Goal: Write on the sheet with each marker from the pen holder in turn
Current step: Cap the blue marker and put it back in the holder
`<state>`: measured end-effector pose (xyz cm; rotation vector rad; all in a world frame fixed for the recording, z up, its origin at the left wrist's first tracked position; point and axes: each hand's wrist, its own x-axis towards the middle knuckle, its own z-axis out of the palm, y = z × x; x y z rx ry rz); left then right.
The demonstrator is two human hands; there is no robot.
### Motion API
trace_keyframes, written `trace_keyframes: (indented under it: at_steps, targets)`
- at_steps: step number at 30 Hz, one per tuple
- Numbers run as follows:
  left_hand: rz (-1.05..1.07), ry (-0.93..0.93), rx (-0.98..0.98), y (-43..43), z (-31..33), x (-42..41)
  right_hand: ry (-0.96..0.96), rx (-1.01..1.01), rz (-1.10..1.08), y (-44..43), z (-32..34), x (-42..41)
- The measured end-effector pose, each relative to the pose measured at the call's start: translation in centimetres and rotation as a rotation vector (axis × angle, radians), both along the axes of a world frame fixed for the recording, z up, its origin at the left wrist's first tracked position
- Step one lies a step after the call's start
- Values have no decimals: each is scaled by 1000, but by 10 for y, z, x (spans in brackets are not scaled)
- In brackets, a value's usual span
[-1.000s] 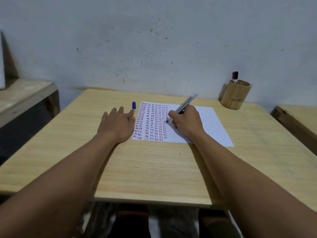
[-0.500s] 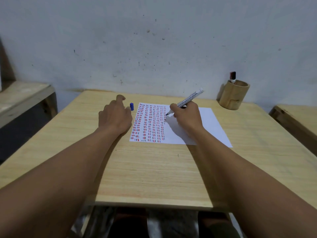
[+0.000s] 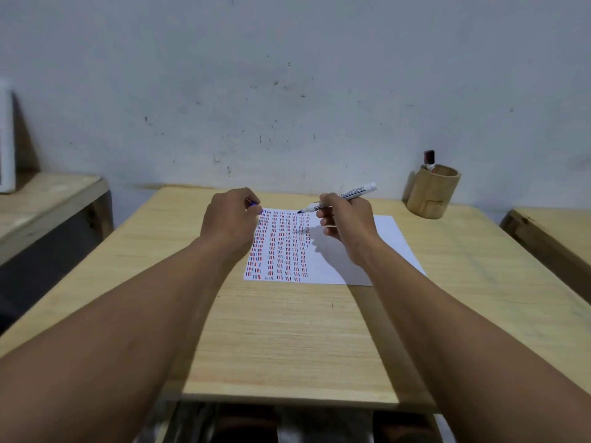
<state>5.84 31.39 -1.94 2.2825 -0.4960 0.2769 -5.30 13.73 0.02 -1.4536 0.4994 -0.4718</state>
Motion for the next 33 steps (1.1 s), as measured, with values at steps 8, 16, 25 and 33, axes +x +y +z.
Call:
trace_keyframes:
  at_steps: [8,16,25,33]
  targets:
    - [-153,235,-386,-30,41,-29,-118,170,-63,-4,18,-8]
    - [-275,433,-495,-50,65,-59,-173,214,-67,-16,36,-24]
    - [-318,498,-535,-65,72,-70,-202,314,-28,-25,40,-34]
    - [-327,388,-543,-68,77,-74,-203,512,-204,-7,52,-31]
